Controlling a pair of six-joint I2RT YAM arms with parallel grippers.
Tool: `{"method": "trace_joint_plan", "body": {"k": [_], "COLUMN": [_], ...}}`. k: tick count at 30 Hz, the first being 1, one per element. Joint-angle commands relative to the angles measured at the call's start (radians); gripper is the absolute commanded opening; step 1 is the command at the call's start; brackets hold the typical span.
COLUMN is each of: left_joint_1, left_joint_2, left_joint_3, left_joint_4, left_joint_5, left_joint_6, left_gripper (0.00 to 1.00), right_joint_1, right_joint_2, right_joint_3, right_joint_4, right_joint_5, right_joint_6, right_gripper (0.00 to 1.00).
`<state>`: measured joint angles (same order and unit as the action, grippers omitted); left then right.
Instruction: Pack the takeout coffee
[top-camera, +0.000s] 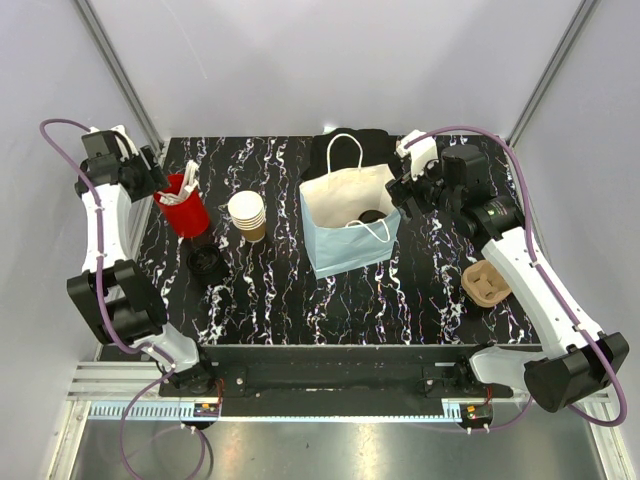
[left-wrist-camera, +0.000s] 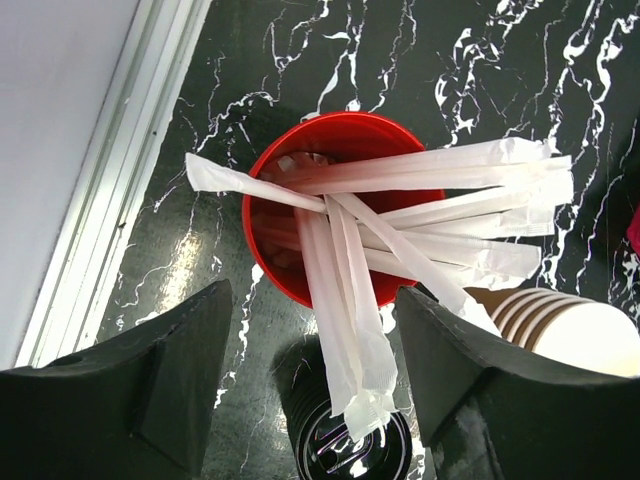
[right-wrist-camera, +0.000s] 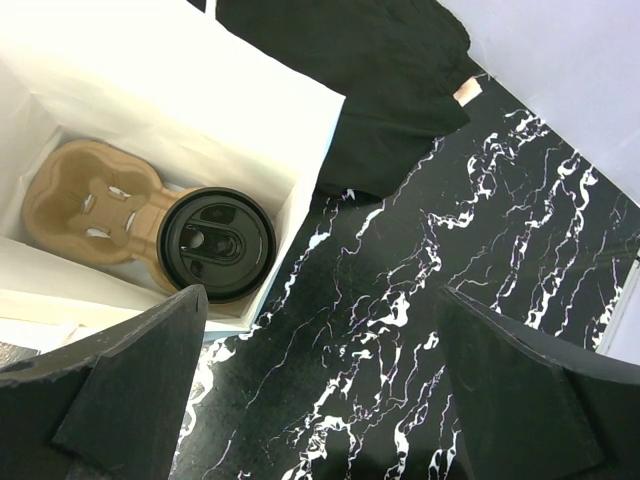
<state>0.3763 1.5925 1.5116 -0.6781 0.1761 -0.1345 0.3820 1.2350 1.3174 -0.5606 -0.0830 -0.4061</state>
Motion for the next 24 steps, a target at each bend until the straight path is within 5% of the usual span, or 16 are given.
{"method": "trace_joint_plan", "body": {"k": [1, 24], "left_joint_1": [-0.007, -0.163], "left_joint_2": [0.000, 0.113], "left_joint_3": [-0.007, 0.111], "left_joint_4": [0.061, 0.051], "left_joint_5": [-0.067, -0.490], "left_joint_6": [-0.042, -0.151], "left_gripper": [0.70, 0.70], "right_joint_1": [-0.003, -0.005], "right_joint_2": [-0.017, -0.011], "right_joint_3": [-0.004, -0.001], "right_joint_4": [0.036, 0.034], "right_joint_5": [-0.027, -0.035], "right_joint_6": [0.009, 0.013], "right_gripper": [1.00, 1.00]}}
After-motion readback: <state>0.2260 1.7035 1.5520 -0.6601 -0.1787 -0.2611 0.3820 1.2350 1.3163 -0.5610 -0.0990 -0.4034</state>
